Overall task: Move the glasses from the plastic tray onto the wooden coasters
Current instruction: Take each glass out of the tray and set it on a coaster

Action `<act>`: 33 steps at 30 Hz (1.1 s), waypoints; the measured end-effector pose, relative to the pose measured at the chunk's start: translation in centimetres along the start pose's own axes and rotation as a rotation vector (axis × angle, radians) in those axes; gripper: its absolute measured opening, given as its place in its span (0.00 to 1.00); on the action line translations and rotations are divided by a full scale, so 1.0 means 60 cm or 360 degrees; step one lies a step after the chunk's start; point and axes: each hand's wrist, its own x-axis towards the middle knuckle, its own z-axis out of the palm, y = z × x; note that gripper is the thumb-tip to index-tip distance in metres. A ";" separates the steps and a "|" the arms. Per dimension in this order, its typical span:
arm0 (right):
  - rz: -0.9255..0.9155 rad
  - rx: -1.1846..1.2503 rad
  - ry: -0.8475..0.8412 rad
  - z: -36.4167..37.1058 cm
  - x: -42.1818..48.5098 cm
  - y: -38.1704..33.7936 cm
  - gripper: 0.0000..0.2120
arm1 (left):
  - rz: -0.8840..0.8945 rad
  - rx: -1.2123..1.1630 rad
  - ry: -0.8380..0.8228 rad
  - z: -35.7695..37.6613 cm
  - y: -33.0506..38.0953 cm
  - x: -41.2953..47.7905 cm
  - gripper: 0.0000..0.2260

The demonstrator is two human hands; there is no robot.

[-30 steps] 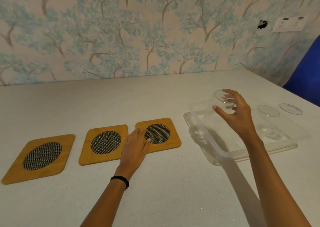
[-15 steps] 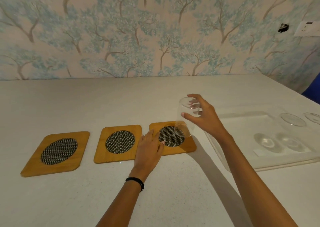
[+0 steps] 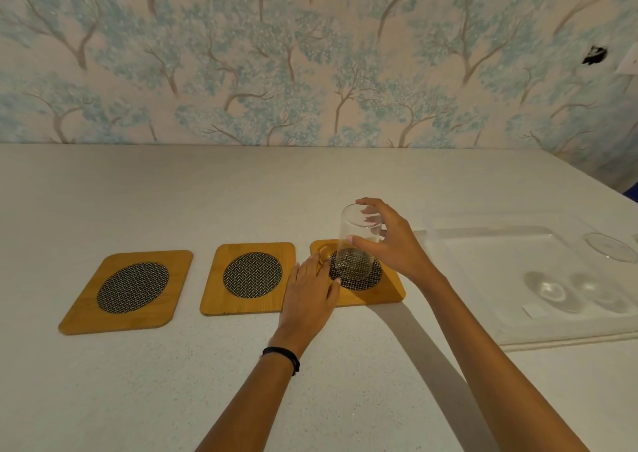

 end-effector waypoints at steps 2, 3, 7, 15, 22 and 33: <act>0.0004 -0.0004 -0.0008 0.001 0.000 0.001 0.28 | -0.0001 0.0003 -0.0002 0.001 0.000 0.000 0.19; 0.0010 -0.0003 -0.0016 0.001 0.000 0.002 0.28 | -0.0005 -0.0004 -0.0002 0.001 0.000 0.000 0.19; 0.0024 -0.0017 -0.0072 -0.002 -0.004 0.003 0.29 | -0.0015 0.0008 -0.0009 -0.001 0.001 0.000 0.19; -0.0023 -0.0078 0.0043 -0.064 -0.034 0.004 0.24 | 0.0021 0.0141 -0.0115 -0.024 0.017 -0.005 0.18; -0.0139 -0.0196 0.0312 -0.149 -0.079 0.020 0.18 | 0.0134 0.0426 0.0049 -0.082 0.071 -0.007 0.15; -0.0211 -0.0527 0.0606 -0.273 -0.137 0.071 0.13 | 0.0399 -0.0256 0.0095 -0.044 0.214 0.007 0.15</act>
